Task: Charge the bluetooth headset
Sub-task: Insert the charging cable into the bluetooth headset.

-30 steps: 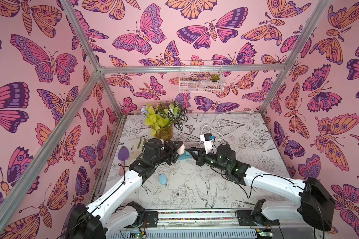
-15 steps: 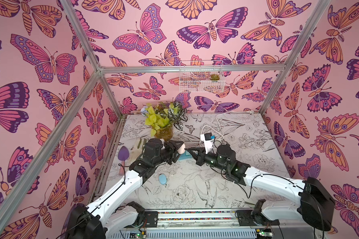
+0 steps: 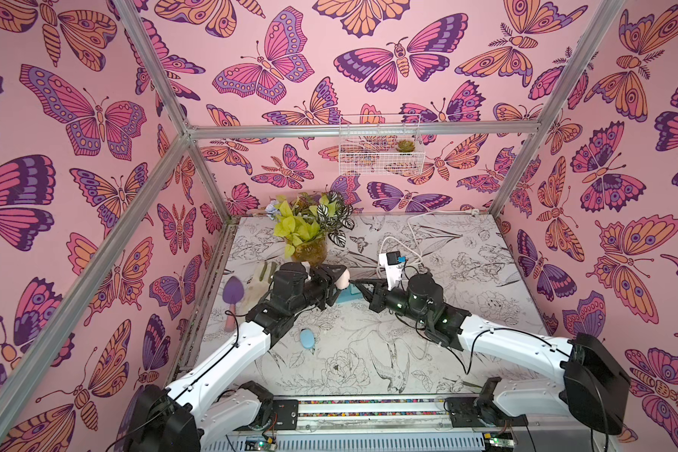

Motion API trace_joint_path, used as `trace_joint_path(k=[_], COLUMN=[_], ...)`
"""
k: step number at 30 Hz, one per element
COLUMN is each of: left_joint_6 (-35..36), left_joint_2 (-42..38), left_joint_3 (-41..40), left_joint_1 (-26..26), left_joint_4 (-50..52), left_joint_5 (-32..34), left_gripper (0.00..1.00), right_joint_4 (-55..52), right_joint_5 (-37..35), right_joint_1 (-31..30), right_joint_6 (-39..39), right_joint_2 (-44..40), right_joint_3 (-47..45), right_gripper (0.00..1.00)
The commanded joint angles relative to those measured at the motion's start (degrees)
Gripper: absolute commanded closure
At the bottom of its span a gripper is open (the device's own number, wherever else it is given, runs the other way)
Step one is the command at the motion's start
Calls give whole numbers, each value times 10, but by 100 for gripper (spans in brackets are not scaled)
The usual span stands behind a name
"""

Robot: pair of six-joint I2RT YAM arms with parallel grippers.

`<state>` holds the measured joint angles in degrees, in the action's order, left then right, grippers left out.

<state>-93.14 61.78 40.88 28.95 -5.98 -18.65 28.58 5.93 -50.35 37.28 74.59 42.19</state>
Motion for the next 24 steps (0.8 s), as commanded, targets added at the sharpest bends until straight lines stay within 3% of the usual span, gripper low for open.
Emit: trace_joint_path(k=[1,24], left_joint_6=[-22,-19], left_joint_2=[2,19], left_joint_3=[-9,-8], left_joint_1=[5,13], left_joint_4=[-31,-50], left_joint_5=[-5,-18], left_gripper=[78,83], right_joint_4=[11,9], right_joint_5=[-16,-22], right_joint_1=[-3,-3], right_joint_6=[3,-12], right_joint_2=[2,12], right_joint_3=[-4,9], right_gripper=[100,100])
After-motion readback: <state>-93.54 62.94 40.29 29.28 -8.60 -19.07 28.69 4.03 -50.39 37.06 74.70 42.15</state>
